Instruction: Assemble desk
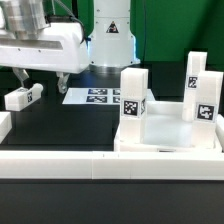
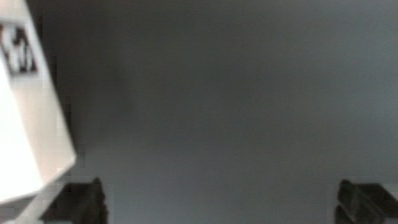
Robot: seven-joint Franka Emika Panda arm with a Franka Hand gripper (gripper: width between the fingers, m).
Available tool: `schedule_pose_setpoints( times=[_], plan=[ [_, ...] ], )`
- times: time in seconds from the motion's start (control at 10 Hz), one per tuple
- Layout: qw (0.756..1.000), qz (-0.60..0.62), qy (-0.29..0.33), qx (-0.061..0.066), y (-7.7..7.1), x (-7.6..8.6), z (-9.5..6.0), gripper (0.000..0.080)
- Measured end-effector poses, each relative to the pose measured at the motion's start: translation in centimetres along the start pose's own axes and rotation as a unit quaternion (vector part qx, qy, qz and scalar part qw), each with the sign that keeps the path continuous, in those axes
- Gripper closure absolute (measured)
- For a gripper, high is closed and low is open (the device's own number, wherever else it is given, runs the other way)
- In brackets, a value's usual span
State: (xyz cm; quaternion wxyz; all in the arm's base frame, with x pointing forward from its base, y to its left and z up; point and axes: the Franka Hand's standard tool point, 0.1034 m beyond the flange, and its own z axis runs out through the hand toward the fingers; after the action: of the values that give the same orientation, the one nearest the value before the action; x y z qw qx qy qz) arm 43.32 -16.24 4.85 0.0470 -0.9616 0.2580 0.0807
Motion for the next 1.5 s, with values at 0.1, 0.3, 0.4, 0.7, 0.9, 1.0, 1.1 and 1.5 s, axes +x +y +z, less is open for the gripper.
schedule_pose_setpoints(
  times=[0.1,0.3,0.4,0.7,0.9,1.0,1.1,1.5],
  plan=[
    [0.999,-0.008,-0.039,0.009,2.0,-0.3,0.3,0.0150],
    [0.993,-0.003,-0.114,0.022,4.0,-1.1,0.0,0.0150],
    [0.987,0.000,-0.160,0.026,4.0,-1.6,0.0,0.0150],
    [0.963,0.000,-0.269,0.033,4.0,-2.0,0.4,0.0150],
    [0.937,-0.059,-0.343,0.039,6.8,-1.5,0.2,0.0150],
    [0.936,-0.088,-0.340,0.035,7.6,-0.3,0.1,0.0150],
    [0.936,-0.101,-0.337,0.035,7.5,-0.1,0.0,0.0150],
    [0.934,-0.104,-0.341,0.026,7.7,-0.2,0.2,0.0150]
  ],
)
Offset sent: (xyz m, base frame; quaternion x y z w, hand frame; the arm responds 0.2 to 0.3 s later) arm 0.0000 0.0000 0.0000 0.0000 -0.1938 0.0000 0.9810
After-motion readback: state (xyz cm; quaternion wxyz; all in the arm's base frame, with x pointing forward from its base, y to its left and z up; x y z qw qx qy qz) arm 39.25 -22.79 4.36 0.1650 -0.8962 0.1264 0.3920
